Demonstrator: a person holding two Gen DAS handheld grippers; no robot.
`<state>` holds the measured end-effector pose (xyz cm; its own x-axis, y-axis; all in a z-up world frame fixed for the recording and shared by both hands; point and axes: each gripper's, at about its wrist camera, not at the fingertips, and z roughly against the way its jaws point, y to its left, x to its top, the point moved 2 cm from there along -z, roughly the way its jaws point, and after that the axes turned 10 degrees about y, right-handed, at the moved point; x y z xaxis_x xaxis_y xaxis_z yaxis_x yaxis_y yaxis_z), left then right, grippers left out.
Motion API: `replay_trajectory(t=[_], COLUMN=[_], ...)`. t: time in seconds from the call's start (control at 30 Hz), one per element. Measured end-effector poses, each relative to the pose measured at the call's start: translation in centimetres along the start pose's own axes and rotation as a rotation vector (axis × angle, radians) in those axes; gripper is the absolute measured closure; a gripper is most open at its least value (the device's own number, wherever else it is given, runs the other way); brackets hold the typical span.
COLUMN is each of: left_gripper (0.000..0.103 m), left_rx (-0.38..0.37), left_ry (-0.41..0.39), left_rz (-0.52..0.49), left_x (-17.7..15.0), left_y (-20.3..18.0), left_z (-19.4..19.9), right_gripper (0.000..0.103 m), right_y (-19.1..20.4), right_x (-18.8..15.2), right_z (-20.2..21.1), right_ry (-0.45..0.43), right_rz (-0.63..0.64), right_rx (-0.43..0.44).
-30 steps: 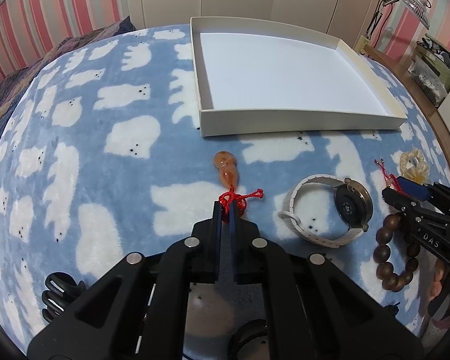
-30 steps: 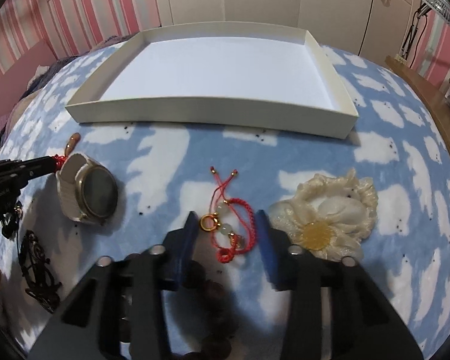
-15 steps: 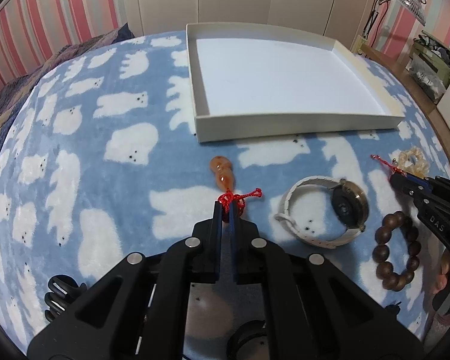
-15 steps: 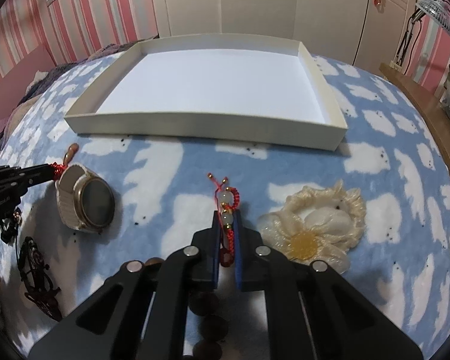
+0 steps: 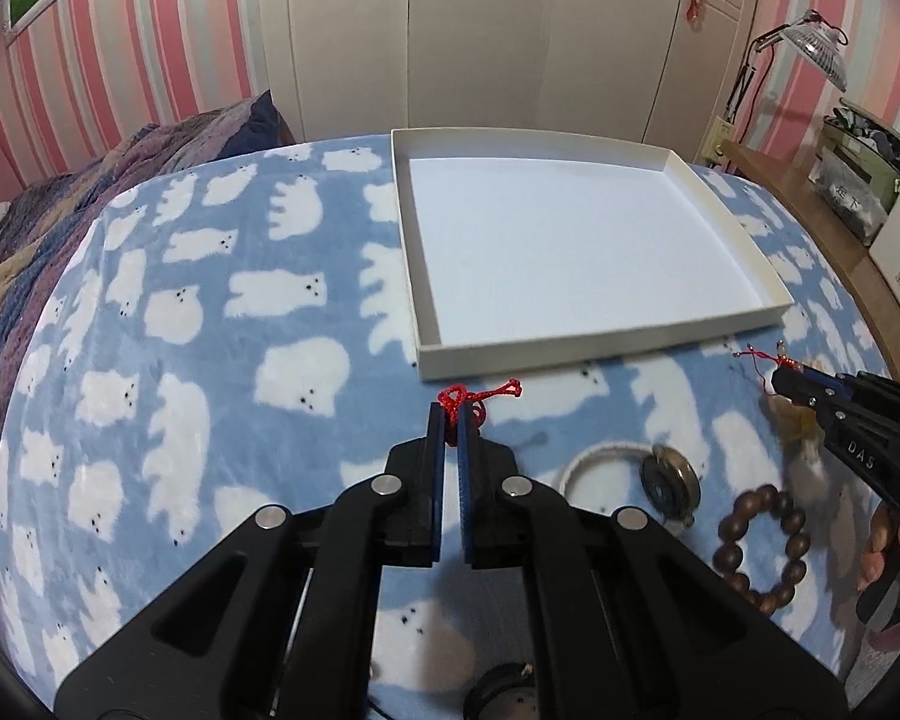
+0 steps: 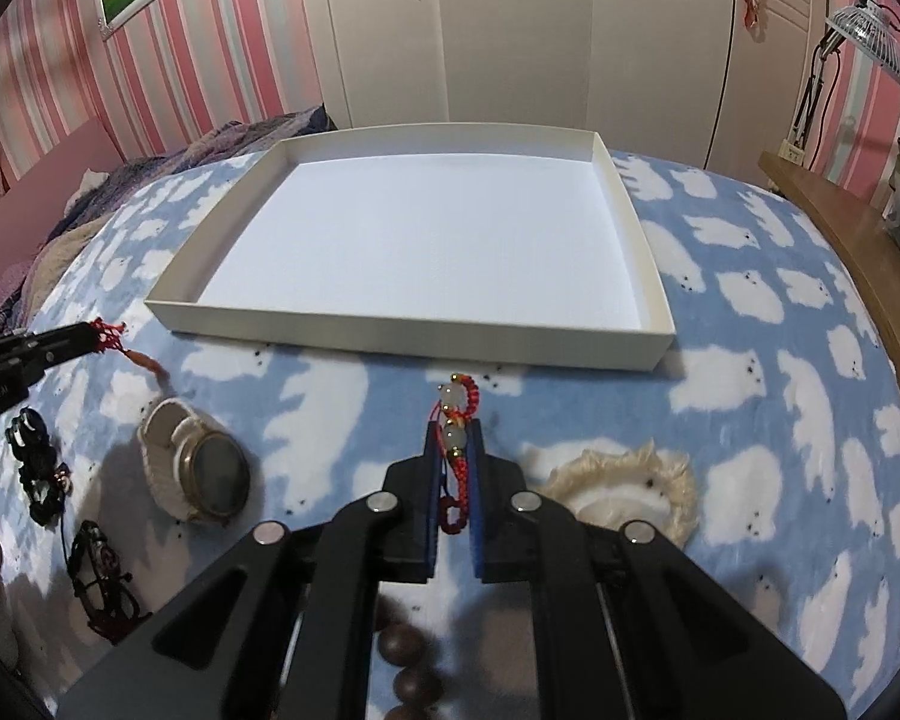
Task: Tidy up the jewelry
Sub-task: 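Carry both red-string charms up and over into the white tray, then lower both charms onto the tray floor and open both tools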
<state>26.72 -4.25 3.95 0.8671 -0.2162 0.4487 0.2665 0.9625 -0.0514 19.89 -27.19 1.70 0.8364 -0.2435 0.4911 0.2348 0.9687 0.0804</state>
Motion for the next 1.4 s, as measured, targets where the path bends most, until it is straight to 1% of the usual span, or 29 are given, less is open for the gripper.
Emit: replay_trajectory(t=[0.13, 0.33, 0.47, 0.6, 0.73, 0.9, 0.97, 1.07, 1.23, 1.33, 1.4], left_gripper=[0.101, 0.101, 0.101, 0.101, 0.101, 0.101, 0.101, 0.101, 0.101, 0.101, 0.101], left_rx=[0.02, 0.016, 0.001, -0.025, -0.062, -0.059, -0.053, -0.033, -0.014, 0.017, 0.024], left_ry=[-0.012, -0.034, -0.067, -0.063, -0.035, -0.007, 0.0, 0.011, 0.027, 0.034, 0.044], left_rz=[-0.007, -0.031, -0.041, -0.031, -0.015, 0.021, 0.04, 0.051, 0.069, 0.074, 0.085], left_x=[1.1, 2.2, 2.9, 4.8, 7.7, 11.6, 13.3, 15.9, 19.6, 20.9, 21.6], left_y=[-0.4, -2.1, -2.7, -3.1, -3.1, -2.6, -2.2, -1.4, -0.4, 0.2, 0.6], left_z=[0.2, 1.6, 3.4, 3.6, 2.0, -2.4, -4.2, -6.6, -9.4, -10.8, -11.9], right_gripper=[0.096, 0.096, 0.096, 0.096, 0.096, 0.096, 0.096, 0.096, 0.096, 0.096, 0.096], right_y=[-0.4, -0.6, -0.3, -0.1, -0.2, -0.2, 0.0, 0.3, 1.6, 2.2, 2.6], right_x=[0.7, 2.0, 2.9, 4.9, 7.7, 11.8, 13.5, 16.4, 19.6, 21.2, 22.0], right_z=[-0.5, -0.8, 0.2, 0.4, -0.7, -2.9, -4.1, -6.4, -10.3, -12.5, -13.2], right_ry=[0.001, 0.003, -0.022, -0.029, -0.025, -0.029, -0.024, 0.001, 0.053, 0.077, 0.074], right_rz=[-0.008, -0.023, -0.022, -0.025, -0.033, -0.045, -0.049, -0.06, -0.066, -0.09, -0.093], right_rx=[-0.01, 0.006, 0.016, 0.026, 0.016, 0.009, 0.021, 0.073, 0.085, 0.109, 0.091])
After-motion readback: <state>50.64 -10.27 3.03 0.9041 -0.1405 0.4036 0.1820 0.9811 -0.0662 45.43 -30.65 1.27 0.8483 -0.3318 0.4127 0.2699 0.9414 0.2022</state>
